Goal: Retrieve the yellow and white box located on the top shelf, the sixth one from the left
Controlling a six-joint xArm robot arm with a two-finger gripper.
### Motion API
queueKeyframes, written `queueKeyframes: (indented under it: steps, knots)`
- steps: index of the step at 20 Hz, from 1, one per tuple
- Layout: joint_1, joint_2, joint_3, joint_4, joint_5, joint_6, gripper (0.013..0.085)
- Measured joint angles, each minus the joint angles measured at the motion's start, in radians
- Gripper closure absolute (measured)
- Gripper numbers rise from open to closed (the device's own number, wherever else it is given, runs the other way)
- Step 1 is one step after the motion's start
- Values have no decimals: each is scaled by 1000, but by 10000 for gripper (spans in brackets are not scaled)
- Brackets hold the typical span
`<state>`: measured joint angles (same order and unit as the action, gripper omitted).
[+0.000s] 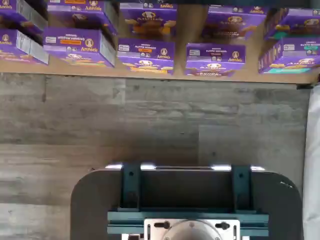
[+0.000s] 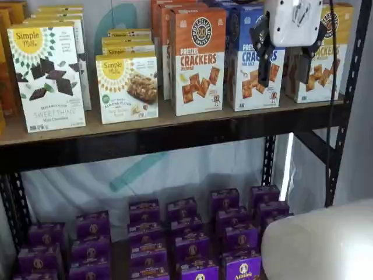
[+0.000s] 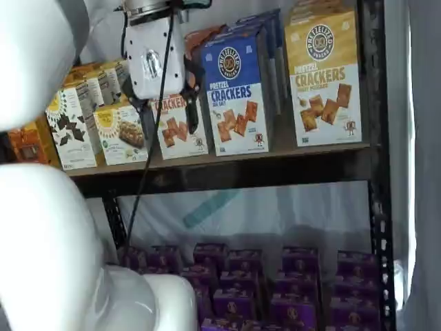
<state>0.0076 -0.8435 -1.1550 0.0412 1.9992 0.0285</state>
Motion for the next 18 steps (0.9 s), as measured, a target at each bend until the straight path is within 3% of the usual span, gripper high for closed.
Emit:
queueKeyframes:
  steps: [5, 11, 18]
  knots:
    - [-18, 41, -35, 18, 67, -8, 130]
    - [-14, 38, -31, 4, 48, -12, 130]
    - [-15, 33, -19, -48, -1, -35, 130]
